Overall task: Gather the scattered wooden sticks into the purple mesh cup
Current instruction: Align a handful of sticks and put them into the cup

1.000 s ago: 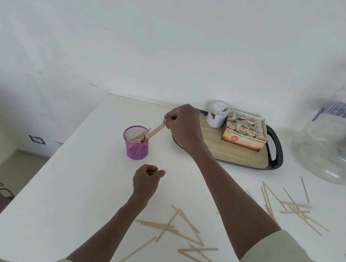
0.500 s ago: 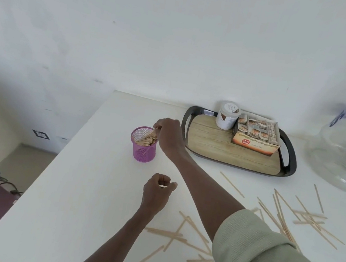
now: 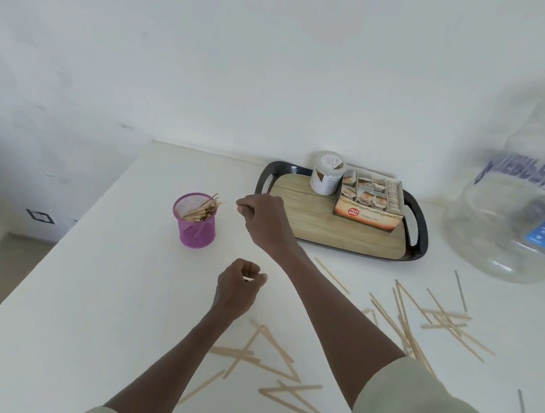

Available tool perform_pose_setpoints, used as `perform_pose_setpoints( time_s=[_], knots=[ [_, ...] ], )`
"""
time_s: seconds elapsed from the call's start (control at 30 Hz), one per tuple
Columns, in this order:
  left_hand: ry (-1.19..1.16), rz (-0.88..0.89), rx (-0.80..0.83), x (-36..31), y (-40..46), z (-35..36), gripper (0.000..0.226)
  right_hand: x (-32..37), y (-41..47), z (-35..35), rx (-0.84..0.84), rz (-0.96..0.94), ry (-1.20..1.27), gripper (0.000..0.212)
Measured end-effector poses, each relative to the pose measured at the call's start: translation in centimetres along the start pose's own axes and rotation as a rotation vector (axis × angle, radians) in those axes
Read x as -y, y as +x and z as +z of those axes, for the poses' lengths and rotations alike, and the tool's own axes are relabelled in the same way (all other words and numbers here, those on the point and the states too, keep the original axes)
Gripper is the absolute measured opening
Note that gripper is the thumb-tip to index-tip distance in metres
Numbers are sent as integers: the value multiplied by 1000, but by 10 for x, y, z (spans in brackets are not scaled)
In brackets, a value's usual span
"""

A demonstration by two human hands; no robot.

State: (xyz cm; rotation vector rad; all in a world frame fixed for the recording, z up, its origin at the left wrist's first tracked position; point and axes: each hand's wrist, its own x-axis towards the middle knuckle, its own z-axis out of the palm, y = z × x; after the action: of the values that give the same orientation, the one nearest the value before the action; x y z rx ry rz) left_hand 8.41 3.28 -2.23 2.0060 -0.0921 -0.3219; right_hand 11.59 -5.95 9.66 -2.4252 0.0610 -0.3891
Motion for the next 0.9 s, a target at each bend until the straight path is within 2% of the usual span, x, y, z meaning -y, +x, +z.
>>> perform_pose_setpoints(
  time_s=[0.27,0.5,0.63,0.8,0.9],
  knots=[
    [167,150,87,-26,-16,54,11,-66,-67,-44,-19,122,22,21],
    [643,574,270,-33,-24,94,61,-154,-122,-110,-126,317,-73,17],
    [873,663,355,-42,-17,111,75,-217,-154,-154,-222,518,-182,17],
    [1042,650,436,-45,-9,125,70,-285,-187,-202,-117,848,-212,34],
    [1041,579,406,-42,-13,129,65,-311,-197,-214,69,899,-275,45]
  ],
)
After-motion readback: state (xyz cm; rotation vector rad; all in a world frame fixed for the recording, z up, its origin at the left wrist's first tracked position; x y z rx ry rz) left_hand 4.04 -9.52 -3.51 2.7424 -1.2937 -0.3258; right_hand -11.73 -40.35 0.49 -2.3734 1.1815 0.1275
